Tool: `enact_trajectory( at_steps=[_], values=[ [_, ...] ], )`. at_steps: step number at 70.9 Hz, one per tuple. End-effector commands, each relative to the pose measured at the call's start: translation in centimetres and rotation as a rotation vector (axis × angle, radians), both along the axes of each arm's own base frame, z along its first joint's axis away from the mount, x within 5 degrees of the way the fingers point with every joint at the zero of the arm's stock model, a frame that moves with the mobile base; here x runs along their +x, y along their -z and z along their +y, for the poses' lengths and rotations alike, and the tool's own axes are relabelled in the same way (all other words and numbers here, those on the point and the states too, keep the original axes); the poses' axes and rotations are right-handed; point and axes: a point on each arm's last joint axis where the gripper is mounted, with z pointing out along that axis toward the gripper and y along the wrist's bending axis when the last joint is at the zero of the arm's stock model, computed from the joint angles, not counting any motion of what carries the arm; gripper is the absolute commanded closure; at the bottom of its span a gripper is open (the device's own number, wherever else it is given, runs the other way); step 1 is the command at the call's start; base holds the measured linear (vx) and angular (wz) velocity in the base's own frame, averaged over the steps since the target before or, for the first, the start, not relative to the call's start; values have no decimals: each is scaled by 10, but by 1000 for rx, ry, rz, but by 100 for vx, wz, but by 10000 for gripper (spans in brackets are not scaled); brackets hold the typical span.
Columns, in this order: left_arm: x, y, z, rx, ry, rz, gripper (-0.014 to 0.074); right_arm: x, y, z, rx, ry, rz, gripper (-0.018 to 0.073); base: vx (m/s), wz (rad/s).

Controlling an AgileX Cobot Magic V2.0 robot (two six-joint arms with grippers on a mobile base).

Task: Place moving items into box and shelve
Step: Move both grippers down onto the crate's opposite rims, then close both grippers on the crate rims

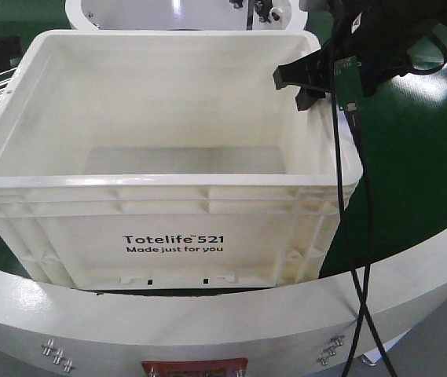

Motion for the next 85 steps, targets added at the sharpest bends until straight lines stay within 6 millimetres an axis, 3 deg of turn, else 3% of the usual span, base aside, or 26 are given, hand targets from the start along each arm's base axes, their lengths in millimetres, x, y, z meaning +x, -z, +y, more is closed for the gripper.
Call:
enact_trajectory(
  at_steps=[1,33,58,85],
  values=[
    [5,-24,-1,-45,-13,-79,12,-6,-29,0,42,-37,-116,566,0,0],
    [42,-6,-6,-33,-15,113,12,-6,-29,0,31,-56,-121,566,0,0],
    [54,16,-8,-16,-12,236,12,-5,-29,0,29,-57,-122,566,0,0],
    [58,12,-8,6,-11,301,12,-6,-29,0,29,-57,-120,566,0,0]
  ],
)
